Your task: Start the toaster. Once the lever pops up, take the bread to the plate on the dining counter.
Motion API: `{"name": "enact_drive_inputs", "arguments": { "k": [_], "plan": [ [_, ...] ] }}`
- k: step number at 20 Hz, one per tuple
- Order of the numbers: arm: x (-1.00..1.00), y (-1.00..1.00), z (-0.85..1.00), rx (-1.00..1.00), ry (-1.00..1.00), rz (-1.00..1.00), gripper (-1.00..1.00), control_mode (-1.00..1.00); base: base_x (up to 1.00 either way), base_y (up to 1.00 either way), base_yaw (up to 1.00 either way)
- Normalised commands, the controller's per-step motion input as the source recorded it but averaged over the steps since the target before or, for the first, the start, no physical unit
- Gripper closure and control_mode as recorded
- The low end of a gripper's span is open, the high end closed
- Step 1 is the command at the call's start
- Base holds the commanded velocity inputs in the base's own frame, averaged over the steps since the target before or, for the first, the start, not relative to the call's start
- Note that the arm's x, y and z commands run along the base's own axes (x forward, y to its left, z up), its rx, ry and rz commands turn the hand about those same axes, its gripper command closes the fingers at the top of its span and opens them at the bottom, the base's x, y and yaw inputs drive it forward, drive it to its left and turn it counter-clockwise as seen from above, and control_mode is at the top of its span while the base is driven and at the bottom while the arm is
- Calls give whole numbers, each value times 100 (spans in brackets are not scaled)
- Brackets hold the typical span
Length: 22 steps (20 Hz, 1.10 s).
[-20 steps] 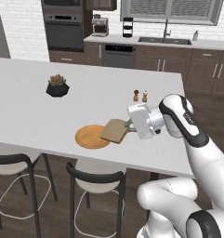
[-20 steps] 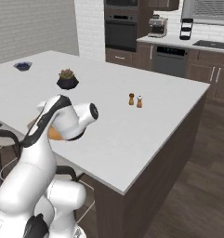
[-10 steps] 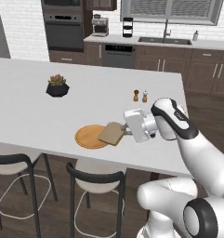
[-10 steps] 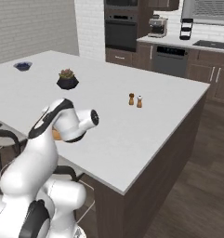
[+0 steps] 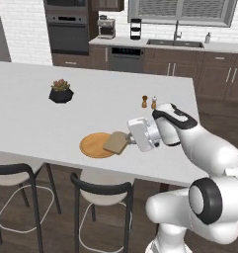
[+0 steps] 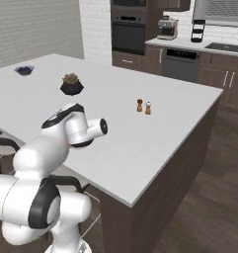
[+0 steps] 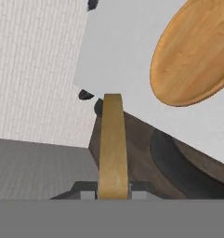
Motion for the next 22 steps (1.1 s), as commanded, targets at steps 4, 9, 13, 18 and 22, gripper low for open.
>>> {"name": "enact_drive_inputs", "arguments": {
  "k": [4,9,13,18,22],
  "plan": [
    [50,0,-19,0,0,0,100,-100,0,0,0],
    [39,4,-29,-5,0,0,100,-100,0,0,0],
    [32,18,-30,-10,0,0,100,-100,0,0,0],
    [21,24,-22,-9,0,0,100,-100,0,0,0],
    [17,22,-19,-7,0,0,100,-100,0,0,0]
  ]
}}
